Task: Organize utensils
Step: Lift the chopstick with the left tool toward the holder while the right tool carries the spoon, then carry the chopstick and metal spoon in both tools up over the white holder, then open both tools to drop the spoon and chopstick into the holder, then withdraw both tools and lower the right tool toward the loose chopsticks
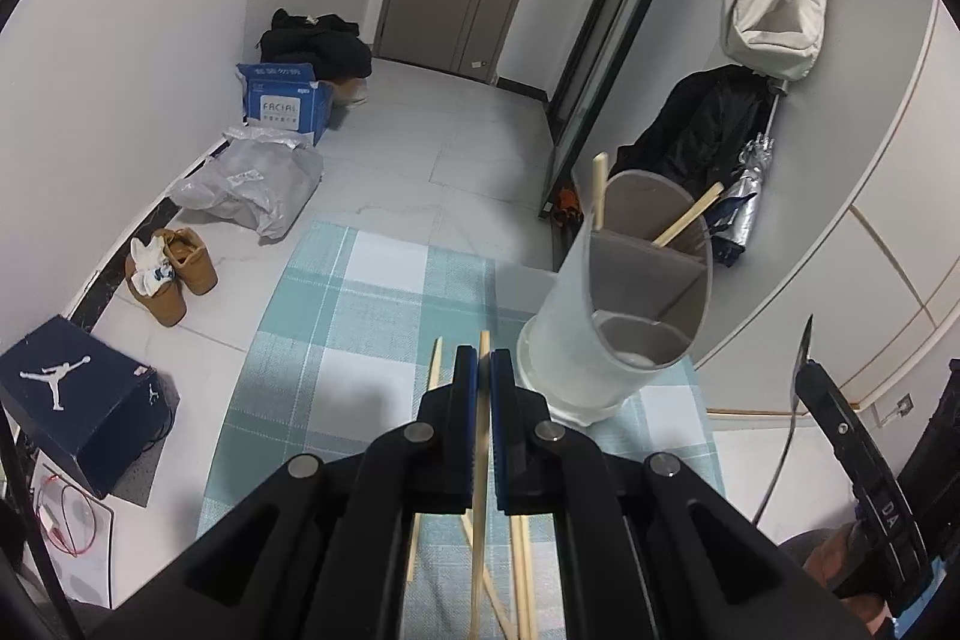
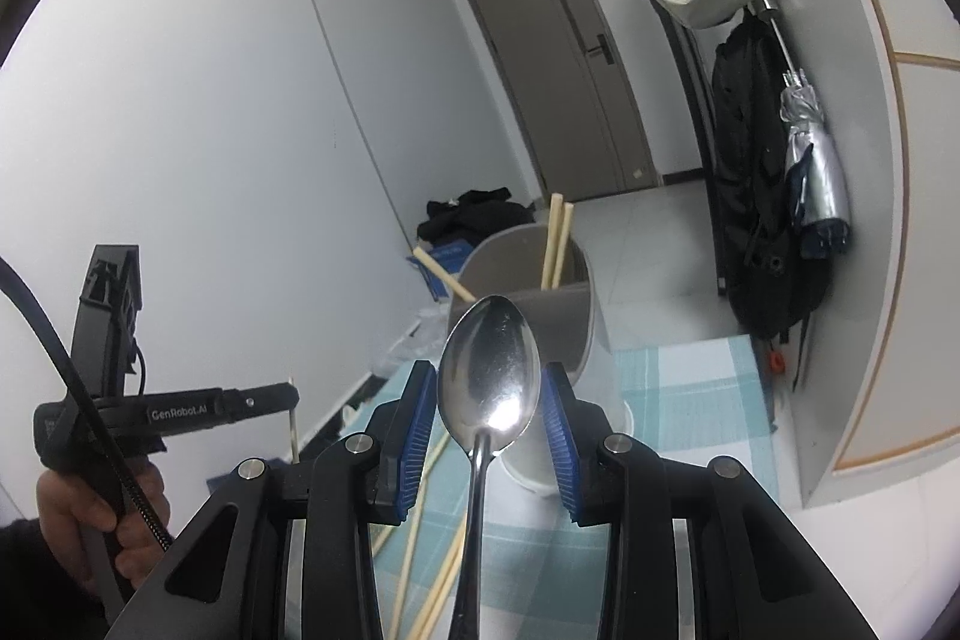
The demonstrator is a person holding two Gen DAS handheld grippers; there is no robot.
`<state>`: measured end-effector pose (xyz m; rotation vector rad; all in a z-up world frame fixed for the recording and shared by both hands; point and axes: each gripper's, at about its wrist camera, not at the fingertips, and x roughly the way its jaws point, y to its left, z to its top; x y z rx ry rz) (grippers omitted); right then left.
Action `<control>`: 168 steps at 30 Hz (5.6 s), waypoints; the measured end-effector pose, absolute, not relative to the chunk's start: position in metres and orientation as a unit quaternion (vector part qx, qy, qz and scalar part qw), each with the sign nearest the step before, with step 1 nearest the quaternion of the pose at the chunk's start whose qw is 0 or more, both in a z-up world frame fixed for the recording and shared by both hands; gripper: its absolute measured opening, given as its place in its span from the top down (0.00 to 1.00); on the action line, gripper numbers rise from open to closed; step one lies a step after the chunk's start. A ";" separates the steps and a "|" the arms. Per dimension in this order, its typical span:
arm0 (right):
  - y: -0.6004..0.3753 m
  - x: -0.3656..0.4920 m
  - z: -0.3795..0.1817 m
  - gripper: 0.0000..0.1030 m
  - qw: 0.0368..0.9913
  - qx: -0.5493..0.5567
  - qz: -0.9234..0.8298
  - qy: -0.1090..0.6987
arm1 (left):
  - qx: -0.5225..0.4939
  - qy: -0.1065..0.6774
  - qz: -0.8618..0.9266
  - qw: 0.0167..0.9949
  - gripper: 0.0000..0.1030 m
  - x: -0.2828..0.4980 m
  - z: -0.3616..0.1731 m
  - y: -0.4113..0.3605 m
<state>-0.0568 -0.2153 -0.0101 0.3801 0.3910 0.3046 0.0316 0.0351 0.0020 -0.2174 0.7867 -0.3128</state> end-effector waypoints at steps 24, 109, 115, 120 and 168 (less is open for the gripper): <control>-0.232 0.073 0.090 0.67 0.979 0.186 0.064 0.055 | -0.169 0.201 -0.222 0.939 0.99 0.120 0.118 -0.009; -0.208 -0.021 -0.002 0.40 0.967 0.070 0.147 0.195 | -0.100 0.301 -0.205 0.926 0.49 0.057 0.066 0.015; -0.213 -0.050 0.012 0.24 0.968 0.096 0.146 0.179 | -0.125 0.293 -0.145 0.937 0.26 0.027 0.062 0.037; -0.203 -0.063 0.021 0.16 0.969 0.094 0.152 0.173 | -0.109 0.279 -0.117 0.947 0.09 0.012 0.065 0.039; -0.099 0.009 -0.125 0.47 0.863 0.020 0.119 0.491 | -0.186 0.377 -0.049 0.906 0.01 0.032 -0.026 0.112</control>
